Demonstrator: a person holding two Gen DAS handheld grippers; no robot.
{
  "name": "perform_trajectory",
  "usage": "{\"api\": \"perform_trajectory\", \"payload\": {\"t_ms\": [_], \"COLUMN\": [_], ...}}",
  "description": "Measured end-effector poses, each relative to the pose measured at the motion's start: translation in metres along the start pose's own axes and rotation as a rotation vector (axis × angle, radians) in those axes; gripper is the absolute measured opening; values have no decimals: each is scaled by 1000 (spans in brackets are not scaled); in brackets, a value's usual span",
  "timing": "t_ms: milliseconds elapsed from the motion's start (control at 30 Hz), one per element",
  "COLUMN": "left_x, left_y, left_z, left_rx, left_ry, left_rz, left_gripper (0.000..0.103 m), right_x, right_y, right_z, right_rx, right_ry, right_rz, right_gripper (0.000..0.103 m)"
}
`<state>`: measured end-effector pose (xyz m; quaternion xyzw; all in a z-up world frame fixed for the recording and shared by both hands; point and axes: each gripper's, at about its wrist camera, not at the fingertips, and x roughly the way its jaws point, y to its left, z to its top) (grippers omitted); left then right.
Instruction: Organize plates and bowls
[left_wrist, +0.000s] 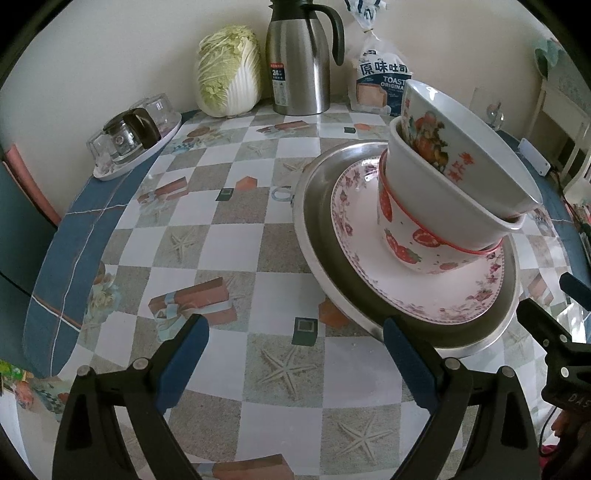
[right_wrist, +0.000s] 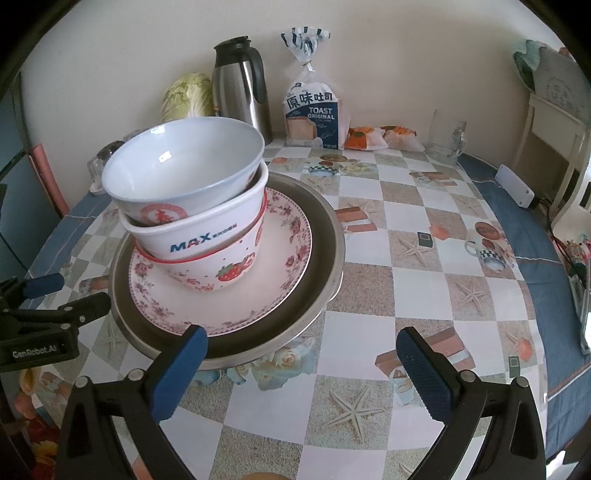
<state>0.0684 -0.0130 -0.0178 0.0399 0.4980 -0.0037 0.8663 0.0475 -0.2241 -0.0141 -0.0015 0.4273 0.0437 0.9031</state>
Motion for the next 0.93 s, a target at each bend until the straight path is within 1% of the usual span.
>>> {"api": "perform_trajectory", "payload": {"t_ms": [733,867,933], "left_x": [0,-3,-3], "left_y": [1,3,4], "left_z": [1,1,1], "left_rx": [-2,-7,-15], "left_ry": [0,-19,-19], "left_rz": [1,12,-4], "left_gripper": [96,96,96], "right_x": [1,2,1], "right_y": [0,0,0], "right_z": [-1,-1,-1], "right_rx": [-2,-2,-2], "right_ry": [6,8,8], "right_rz": [0,0,0], "right_gripper": [103,103,103]}}
